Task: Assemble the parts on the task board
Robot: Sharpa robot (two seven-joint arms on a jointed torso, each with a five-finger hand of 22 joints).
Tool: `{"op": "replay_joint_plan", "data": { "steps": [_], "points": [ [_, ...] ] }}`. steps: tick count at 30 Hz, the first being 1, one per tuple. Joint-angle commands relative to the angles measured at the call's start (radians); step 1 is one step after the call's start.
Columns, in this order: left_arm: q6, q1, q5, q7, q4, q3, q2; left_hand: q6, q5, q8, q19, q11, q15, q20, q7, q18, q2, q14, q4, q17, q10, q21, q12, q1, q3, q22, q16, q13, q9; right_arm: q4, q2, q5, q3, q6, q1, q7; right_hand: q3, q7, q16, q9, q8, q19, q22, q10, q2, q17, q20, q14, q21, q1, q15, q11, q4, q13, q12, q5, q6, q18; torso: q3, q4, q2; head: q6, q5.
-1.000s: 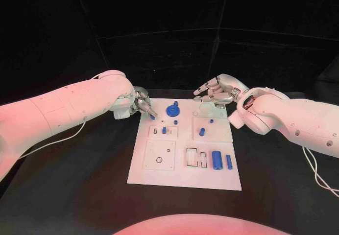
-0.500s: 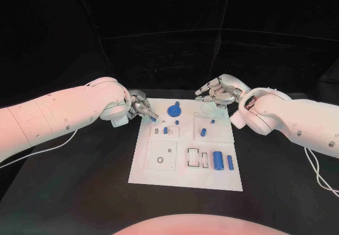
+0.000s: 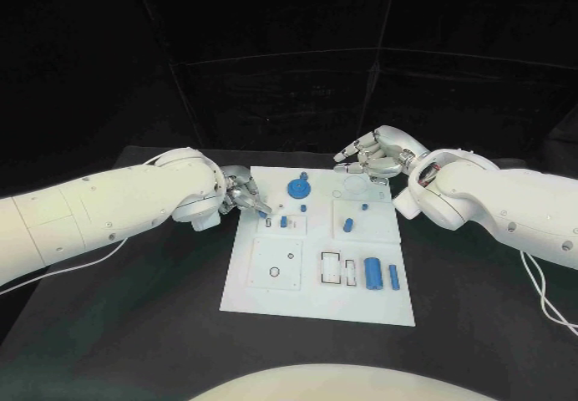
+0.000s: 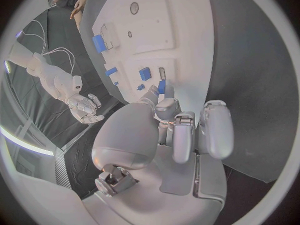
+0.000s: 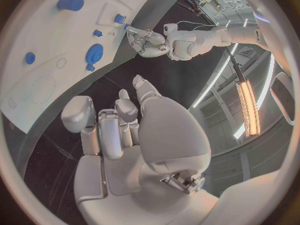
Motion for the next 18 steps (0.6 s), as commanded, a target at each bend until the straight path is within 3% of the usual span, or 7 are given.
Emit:
{"op": "replay_joint_plan", "data": {
  "steps": [1, 18],
  "points": [
    [-0.014, -0.001, -0.05, -0.002, 0.007, -0.001, 0.003, 0.016, 0.005, 0.006, 0.004, -0.001, -0.008, -0.006, -0.013, 0.002, 0.007, 0.104, -0.051, 0.263, 0.008, 0.005, 0.001, -0.002, 0.056, 0.001, 0.003, 0.0, 0.025, 0.0, 0.002, -0.001, 0.0, 0.007, 0.002, 0.007, 0.0, -0.001, -0.006, -0.001, 0.006, -0.005, -0.001, -0.002, 0.004, 0.0, -0.001, 0.047, -0.004, -0.004, -0.009, -0.003, 0.002, 0.0, -0.003, 0.005, -0.003, 0.02, 0.0004, -0.0011, 0.001, -0.001, 0.001],
    [0.05, -0.003, -0.071, -0.009, 0.014, -0.005, 0.012, 0.017, 0.006, 0.007, 0.003, -0.002, -0.009, -0.006, -0.013, 0.002, 0.004, 0.104, -0.052, 0.263, 0.008, 0.005, -0.003, -0.006, 0.059, 0.0, 0.003, -0.006, 0.026, -0.001, 0.002, -0.004, 0.0, 0.007, 0.002, 0.007, -0.001, 0.0, -0.007, -0.001, 0.006, -0.006, -0.004, -0.003, 0.004, -0.002, -0.002, 0.047, -0.005, -0.005, -0.009, -0.003, 0.003, -0.002, -0.004, 0.005, -0.003, 0.021, 0.0006, -0.0013, 0.0, -0.006, 0.0]
  ]
}}
